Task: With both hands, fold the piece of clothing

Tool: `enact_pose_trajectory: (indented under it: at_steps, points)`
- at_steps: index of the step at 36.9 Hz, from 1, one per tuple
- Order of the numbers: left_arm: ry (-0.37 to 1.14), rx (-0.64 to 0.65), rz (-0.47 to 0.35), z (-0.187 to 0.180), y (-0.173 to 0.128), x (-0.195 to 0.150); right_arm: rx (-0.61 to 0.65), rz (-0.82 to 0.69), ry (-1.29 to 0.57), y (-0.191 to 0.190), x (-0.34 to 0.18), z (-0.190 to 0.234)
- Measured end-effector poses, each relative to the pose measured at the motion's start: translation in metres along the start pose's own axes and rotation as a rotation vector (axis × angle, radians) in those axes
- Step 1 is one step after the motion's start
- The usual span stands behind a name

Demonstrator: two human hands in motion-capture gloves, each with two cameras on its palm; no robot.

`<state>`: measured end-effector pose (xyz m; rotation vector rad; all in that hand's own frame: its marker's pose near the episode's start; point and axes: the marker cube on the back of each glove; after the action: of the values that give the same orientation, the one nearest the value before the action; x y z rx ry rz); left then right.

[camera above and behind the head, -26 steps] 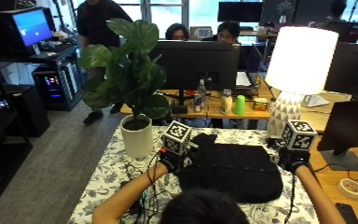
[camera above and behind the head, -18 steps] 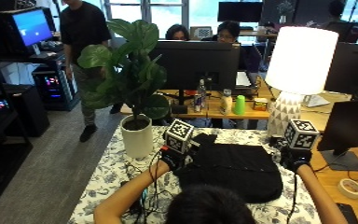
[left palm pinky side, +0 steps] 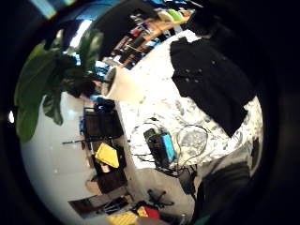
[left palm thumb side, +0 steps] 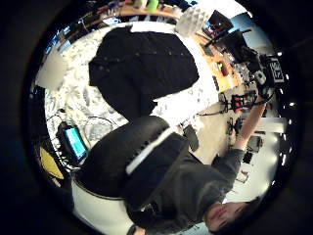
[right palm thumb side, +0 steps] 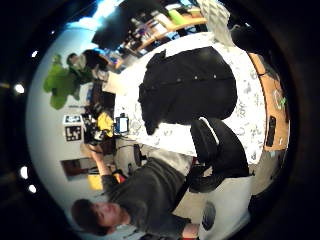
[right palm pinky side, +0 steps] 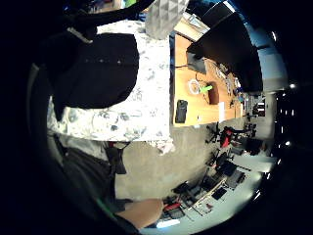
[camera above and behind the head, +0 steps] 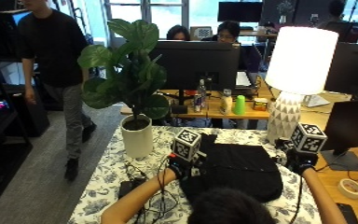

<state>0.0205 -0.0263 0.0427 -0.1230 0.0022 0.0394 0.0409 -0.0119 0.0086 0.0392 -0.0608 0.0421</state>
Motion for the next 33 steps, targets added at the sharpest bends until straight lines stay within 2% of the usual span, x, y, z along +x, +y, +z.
enact_pose_trajectory:
  at_steps: [5, 9, 14, 16, 19, 21, 24, 29, 31, 33]
  points:
    - [0.038, -0.138, 0.095, 0.064, -0.002, 0.040, -0.002, -0.016, 0.027, 0.000, 0.002, 0.019]
    - [0.098, -0.297, 0.157, 0.114, 0.002, 0.075, 0.002, -0.023, 0.027, 0.001, 0.002, 0.027]
    - [0.080, -0.447, 0.137, 0.180, -0.004, 0.101, -0.035, -0.032, 0.029, 0.003, 0.005, 0.042]
    - [0.076, -0.471, 0.109, 0.191, -0.001, 0.108, -0.057, -0.035, 0.036, 0.005, 0.007, 0.051]
    - [0.086, -0.462, 0.079, 0.186, 0.005, 0.110, -0.091, -0.035, 0.042, 0.003, 0.014, 0.070]
    - [0.025, -0.429, 0.040, 0.183, 0.002, 0.104, -0.112, -0.034, 0.041, 0.000, 0.019, 0.082]
    - [-0.141, -0.319, -0.001, 0.190, -0.016, 0.093, -0.139, -0.033, 0.029, -0.003, 0.023, 0.098]
    - [-0.296, -0.123, -0.024, 0.202, -0.053, 0.083, -0.161, -0.041, -0.002, -0.010, 0.023, 0.124]
    - [-0.310, -0.106, -0.029, 0.192, -0.051, 0.084, -0.170, -0.052, -0.029, -0.015, 0.022, 0.143]
    - [-0.243, -0.132, 0.004, 0.183, -0.047, 0.089, -0.191, -0.063, -0.049, -0.020, 0.020, 0.164]
